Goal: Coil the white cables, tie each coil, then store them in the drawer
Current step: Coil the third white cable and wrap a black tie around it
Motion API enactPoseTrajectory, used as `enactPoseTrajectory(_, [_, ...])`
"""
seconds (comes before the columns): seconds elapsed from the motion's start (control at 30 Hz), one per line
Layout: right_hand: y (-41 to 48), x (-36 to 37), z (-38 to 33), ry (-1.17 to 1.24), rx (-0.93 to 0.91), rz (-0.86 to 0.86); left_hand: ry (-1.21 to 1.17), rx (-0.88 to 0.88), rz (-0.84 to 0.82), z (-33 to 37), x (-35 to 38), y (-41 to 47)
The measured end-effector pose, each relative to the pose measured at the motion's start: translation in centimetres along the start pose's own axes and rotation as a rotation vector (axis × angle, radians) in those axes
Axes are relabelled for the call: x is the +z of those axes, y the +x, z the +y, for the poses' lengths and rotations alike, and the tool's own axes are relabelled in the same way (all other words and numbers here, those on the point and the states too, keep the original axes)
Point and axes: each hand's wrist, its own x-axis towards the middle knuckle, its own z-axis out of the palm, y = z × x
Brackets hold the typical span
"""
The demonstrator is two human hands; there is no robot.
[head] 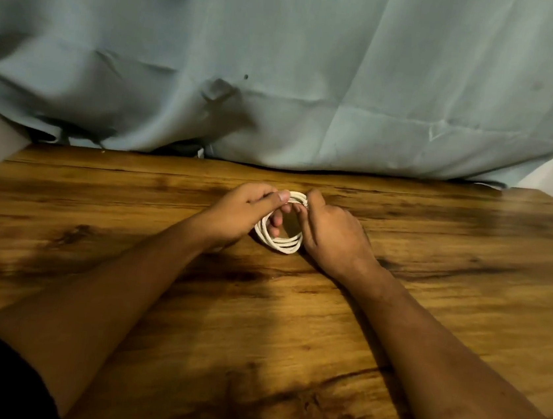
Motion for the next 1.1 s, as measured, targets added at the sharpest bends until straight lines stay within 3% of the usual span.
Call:
enactPoseTrajectory(0.1, [0.1,-0.2,0.2,-0.001,-0.021,0.008,-0.219,-0.157,-0.104,0.5,-0.1,0.1])
enactPoseTrajectory(0.4, [-0.1,-0.5,0.3,-0.036,-0.064,0.013,-0.517,-0.288,-0.266,1.3,-0.6,-0.5])
enactPoseTrajectory(0.8, [-0.1,-0.4,0.4,-0.005,-0.056,-0.051,-0.466,-0.389,-0.249,1.2,-0.9,-0.5])
enactPoseTrajectory(1.0, [-0.8,-0.8,0.6,0.125,-0.033,-0.031,-0.426,-0.312,-0.155,0.6,-0.5,-0.7])
enactPoseTrajectory(1.1, [-1.1,-0.6,0.8,0.08,-0.027,-0.069,-0.365,-0.268,-0.114,0.4,-0.8,-0.9])
